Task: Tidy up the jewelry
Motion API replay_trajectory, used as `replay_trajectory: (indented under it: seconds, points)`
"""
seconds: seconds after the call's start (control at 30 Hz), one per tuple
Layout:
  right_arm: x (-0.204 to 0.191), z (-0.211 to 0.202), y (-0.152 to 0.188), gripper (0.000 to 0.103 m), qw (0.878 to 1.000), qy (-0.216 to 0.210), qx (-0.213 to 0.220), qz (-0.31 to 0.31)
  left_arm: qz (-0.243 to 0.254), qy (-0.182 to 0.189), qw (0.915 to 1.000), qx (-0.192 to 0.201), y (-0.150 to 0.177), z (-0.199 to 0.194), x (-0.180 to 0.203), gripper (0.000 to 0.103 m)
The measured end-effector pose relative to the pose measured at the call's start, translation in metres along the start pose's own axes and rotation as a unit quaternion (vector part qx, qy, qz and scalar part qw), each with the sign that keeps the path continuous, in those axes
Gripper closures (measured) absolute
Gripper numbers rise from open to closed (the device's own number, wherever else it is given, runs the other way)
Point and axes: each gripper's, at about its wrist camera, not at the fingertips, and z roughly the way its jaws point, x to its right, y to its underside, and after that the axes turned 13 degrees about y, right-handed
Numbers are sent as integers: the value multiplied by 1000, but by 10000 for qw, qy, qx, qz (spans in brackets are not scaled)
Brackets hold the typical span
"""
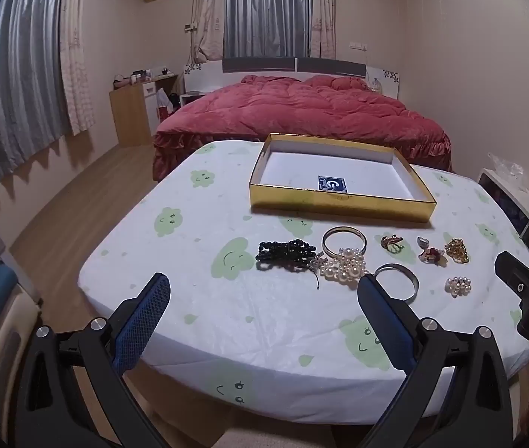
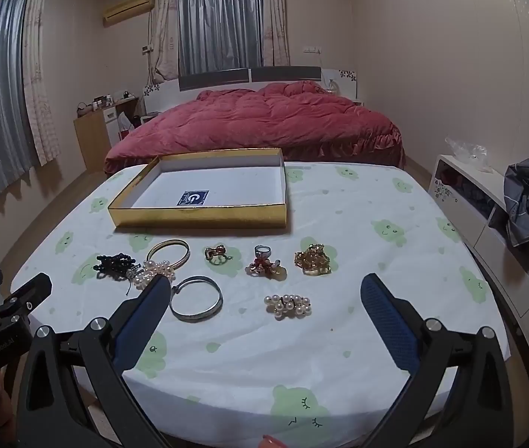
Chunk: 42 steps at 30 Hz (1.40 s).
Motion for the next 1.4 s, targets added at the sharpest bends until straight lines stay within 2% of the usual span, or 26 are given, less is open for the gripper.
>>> replay_trajectory:
  seconds: [0.13,1.4]
  points:
    - [0,0,0,103,10000,5,61,-7,134,13,9999,-68,-3,2,1,5]
    - [3,0,-1,103,10000,-4,10,53,95,114,9999,-59,1,0,1,5]
